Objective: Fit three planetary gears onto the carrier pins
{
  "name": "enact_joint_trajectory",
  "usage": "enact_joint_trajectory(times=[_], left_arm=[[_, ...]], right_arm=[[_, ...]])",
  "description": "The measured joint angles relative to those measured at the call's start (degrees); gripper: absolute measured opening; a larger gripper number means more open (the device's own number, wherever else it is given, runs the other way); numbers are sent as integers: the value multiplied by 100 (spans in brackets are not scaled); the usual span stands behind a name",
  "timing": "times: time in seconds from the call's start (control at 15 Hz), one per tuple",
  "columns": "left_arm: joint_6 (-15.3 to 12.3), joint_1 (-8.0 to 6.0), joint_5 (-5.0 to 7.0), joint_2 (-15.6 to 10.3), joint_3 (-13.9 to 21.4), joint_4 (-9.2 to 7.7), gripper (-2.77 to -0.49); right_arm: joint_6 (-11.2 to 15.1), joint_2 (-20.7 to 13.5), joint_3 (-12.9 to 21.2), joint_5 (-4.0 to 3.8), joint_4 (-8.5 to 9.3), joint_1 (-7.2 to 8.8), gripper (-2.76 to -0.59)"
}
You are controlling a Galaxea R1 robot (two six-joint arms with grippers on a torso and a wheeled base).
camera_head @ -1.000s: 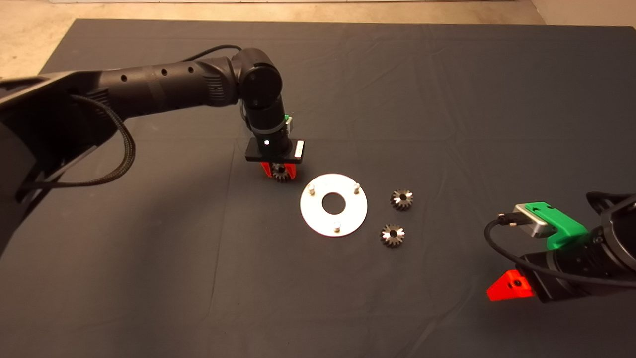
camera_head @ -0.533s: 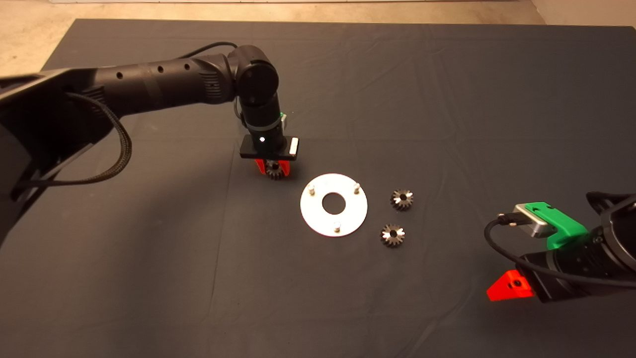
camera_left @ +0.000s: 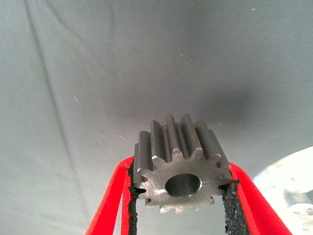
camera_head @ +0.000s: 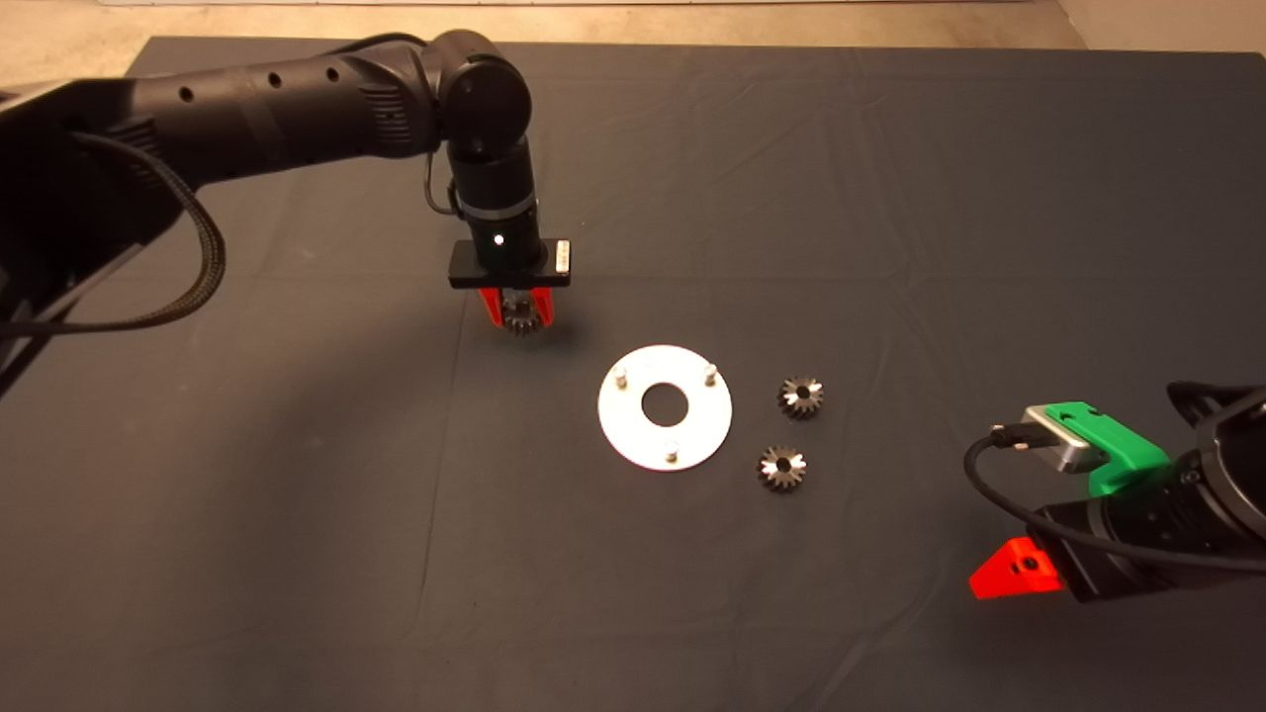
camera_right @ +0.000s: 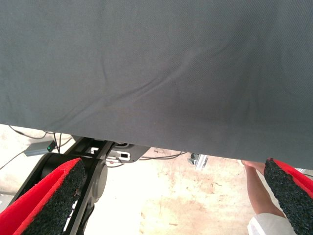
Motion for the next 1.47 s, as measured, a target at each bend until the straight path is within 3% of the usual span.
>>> enact_joint_trajectory(times=[0.27,0.4,0.67,0.93,1.07,1.13,1.27,1.33,1.47], left_arm=[[-485,2,0,3,513,-55,-238],[-513,2,-21,33,584,-58,-238],[-683,-45,-32,30,1094,-67,-238],[-687,-96,-55,30,1207,-66,-238],[-844,-96,-83,9,1295,-61,-238],[-987,-96,-204,-9,1369,-63,-238],[-1091,-96,-572,39,1449,-63,-238],[-1119,-96,-644,101,1454,-61,-238],[-1116,-96,-675,143,1460,-68,-238]], right_arm=[[0,0,0,0,0,1,-62],[0,0,0,-2,0,-1,-62],[0,0,0,2,0,1,-62],[0,0,0,-2,0,-1,-62],[0,0,0,-5,0,-1,-62],[0,0,0,0,0,-1,-62],[0,-1,0,0,0,-1,-62],[0,0,0,0,0,-1,-62],[0,0,0,0,0,-1,-62]])
